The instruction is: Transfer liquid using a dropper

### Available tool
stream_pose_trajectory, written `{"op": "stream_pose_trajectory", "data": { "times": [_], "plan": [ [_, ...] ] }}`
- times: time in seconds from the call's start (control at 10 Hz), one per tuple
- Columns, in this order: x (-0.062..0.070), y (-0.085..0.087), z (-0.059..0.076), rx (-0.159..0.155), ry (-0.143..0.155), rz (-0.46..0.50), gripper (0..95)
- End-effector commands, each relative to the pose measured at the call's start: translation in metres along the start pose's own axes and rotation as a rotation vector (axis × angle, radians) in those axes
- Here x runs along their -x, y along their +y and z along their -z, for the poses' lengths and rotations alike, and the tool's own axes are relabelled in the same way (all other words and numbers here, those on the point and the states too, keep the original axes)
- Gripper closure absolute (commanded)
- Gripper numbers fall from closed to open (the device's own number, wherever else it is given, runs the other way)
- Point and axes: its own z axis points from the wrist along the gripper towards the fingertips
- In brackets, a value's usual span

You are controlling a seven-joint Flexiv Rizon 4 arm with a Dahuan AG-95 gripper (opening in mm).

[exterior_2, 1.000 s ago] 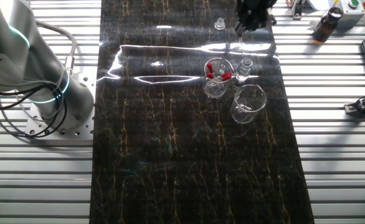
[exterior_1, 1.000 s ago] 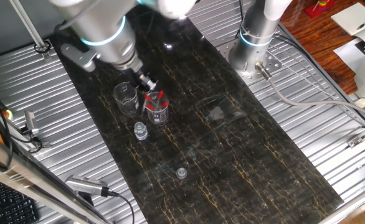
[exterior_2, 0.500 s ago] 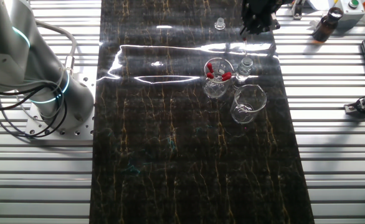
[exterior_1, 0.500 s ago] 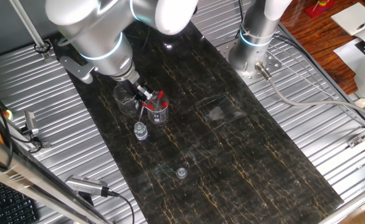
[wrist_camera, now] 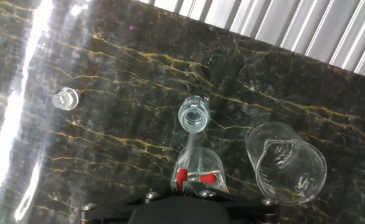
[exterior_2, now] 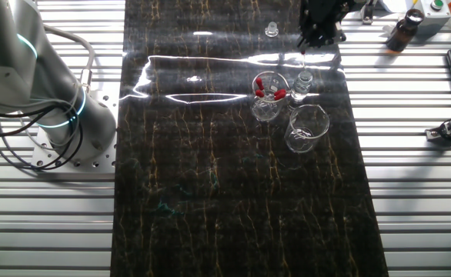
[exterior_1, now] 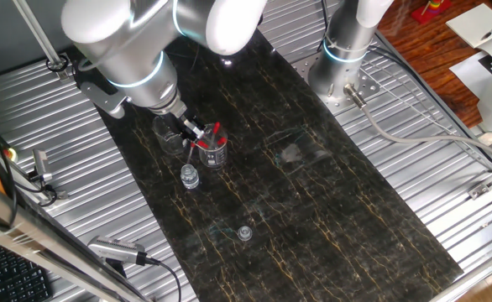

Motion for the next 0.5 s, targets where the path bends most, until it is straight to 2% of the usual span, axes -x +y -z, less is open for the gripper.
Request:
{"op": "stream_pose_trajectory", "data": {
  "times": [0.1,0.5],
  "plan": [
    [0.002,0.0,-0.004,0.0,0.002,0.0,95.0],
    [0.009,-0.001,-0.023,-0.003,-0.001,0.002,95.0]
  ]
}}
